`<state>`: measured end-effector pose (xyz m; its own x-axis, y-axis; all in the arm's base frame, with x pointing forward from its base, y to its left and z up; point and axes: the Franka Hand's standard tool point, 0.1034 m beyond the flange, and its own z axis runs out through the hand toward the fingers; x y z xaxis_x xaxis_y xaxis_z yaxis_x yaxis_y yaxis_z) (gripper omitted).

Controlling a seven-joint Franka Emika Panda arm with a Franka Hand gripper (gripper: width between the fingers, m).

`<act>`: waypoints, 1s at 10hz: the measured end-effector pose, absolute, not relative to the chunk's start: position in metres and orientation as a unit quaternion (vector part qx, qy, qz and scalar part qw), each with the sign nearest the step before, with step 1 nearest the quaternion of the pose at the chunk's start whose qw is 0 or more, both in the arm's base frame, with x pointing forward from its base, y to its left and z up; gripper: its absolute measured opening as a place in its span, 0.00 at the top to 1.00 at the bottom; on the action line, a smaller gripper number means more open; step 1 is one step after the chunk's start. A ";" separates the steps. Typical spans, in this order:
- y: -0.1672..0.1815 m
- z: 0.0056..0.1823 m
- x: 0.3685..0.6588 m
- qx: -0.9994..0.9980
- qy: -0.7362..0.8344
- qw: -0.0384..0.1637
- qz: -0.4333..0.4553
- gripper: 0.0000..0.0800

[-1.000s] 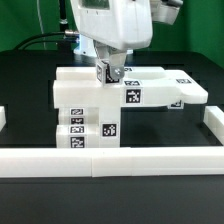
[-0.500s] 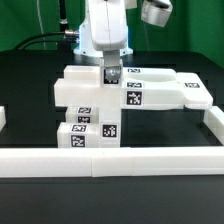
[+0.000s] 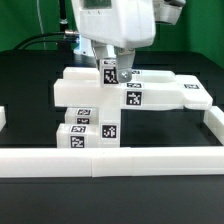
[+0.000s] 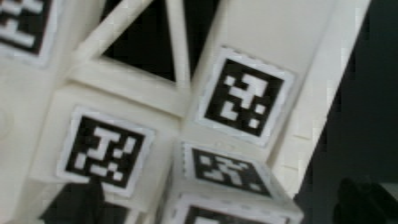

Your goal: Assemble chair

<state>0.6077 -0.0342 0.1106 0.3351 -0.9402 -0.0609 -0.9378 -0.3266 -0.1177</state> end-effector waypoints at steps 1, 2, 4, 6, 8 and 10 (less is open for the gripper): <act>-0.035 0.110 0.606 -0.858 0.510 0.055 -0.010 0.19; -0.035 0.112 0.608 -0.893 0.448 0.048 -0.014 0.19; -0.032 0.117 0.611 -0.944 0.328 0.036 -0.025 0.19; -0.034 0.116 0.611 -0.966 0.256 0.033 -0.028 0.19; -0.035 0.114 0.610 -0.986 0.163 0.024 -0.031 0.19; -0.036 0.114 0.609 -0.998 0.046 0.015 -0.032 0.19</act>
Offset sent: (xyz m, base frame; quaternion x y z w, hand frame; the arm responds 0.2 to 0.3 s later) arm 0.0025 0.0126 0.0181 -0.0270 0.0227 -0.2428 0.9694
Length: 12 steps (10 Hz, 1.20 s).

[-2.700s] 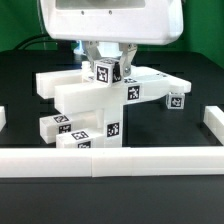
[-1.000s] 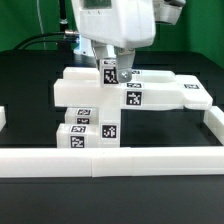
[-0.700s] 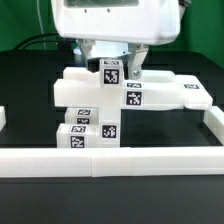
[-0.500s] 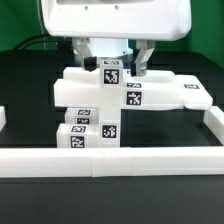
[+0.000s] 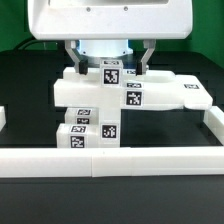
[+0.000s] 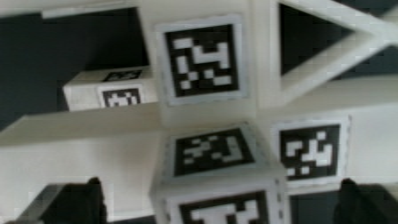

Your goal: Assemble chair

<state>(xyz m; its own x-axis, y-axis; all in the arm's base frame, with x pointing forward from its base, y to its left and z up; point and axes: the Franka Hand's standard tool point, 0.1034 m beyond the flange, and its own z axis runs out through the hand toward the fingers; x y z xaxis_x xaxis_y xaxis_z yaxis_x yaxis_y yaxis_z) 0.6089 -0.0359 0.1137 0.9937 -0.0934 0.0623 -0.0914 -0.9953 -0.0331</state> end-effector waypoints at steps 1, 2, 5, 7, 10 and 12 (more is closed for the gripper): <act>-0.036 0.114 0.609 -0.998 0.047 0.015 -0.032 0.20; -0.036 0.113 0.609 -0.998 0.048 0.015 -0.032 0.20; -0.036 0.113 0.609 -0.998 0.049 0.015 -0.032 0.65; -0.039 0.113 0.608 -0.997 0.064 0.016 -0.031 0.65; -0.043 0.113 0.609 -0.986 0.163 0.020 -0.033 0.65; -0.042 0.113 0.609 -0.979 0.203 0.021 -0.032 0.64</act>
Offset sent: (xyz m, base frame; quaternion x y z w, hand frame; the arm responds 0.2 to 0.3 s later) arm 0.0000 0.0000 0.0000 0.0000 0.0000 0.0000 1.0000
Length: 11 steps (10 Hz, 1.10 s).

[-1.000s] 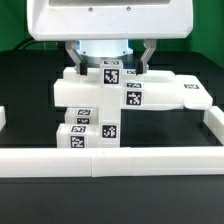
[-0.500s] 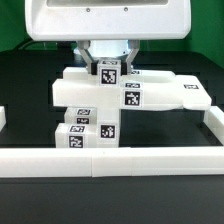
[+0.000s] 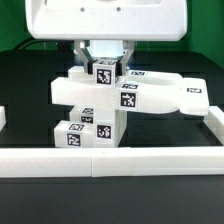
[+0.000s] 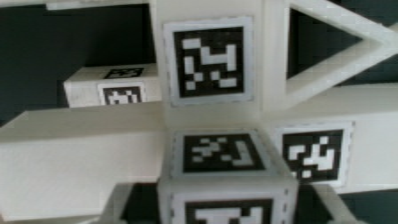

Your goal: Assemble chair

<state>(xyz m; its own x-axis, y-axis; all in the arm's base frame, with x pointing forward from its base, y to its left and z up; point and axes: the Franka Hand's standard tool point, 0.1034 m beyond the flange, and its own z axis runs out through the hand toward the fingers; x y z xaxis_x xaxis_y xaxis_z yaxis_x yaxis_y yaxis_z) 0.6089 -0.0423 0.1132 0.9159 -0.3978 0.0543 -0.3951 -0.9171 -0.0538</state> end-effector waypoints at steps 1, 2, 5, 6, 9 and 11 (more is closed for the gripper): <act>-0.042 0.113 0.609 -0.979 0.201 0.020 -0.032 0.64; -0.042 0.113 0.609 -0.979 0.201 0.020 -0.032 0.64; -0.029 0.126 0.599 -0.980 0.196 0.030 -0.033 0.24; -0.015 0.133 0.589 -0.979 0.199 0.036 -0.030 0.20; -0.006 0.134 0.578 -0.979 0.199 0.039 -0.026 0.19; -0.006 0.134 0.578 -0.979 0.199 0.039 -0.026 0.19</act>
Offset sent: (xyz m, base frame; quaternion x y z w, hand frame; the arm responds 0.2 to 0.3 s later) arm -0.0235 0.0131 0.0133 0.0234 -0.0225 -0.0024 0.9995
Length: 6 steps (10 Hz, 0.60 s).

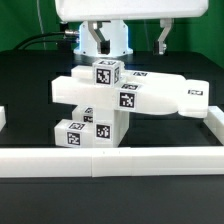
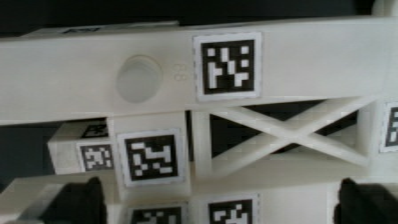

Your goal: Assemble chair

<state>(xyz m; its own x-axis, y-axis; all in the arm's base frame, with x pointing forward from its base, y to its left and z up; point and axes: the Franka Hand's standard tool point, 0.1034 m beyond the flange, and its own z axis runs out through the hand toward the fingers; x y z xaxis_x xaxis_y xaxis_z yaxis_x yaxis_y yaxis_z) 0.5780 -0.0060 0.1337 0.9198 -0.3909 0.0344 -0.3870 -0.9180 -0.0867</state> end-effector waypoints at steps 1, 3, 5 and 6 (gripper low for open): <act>-0.005 0.134 0.577 -0.979 0.200 0.039 -0.025 0.19; 0.037 0.136 0.545 -0.978 0.199 0.050 -0.033 0.19; 0.071 0.121 0.510 -0.977 0.204 0.047 -0.043 0.19; 0.082 0.115 0.502 -0.978 0.199 0.045 -0.046 0.19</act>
Offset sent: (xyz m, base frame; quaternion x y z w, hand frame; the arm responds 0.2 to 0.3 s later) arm -0.0793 0.0665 -0.0046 -0.0151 0.0560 -0.0063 0.9983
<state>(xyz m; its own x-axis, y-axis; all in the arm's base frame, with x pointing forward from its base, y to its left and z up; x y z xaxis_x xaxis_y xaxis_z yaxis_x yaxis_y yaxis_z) 0.5019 0.0820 0.1146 0.9165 -0.3933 0.0727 -0.3850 -0.9168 -0.1058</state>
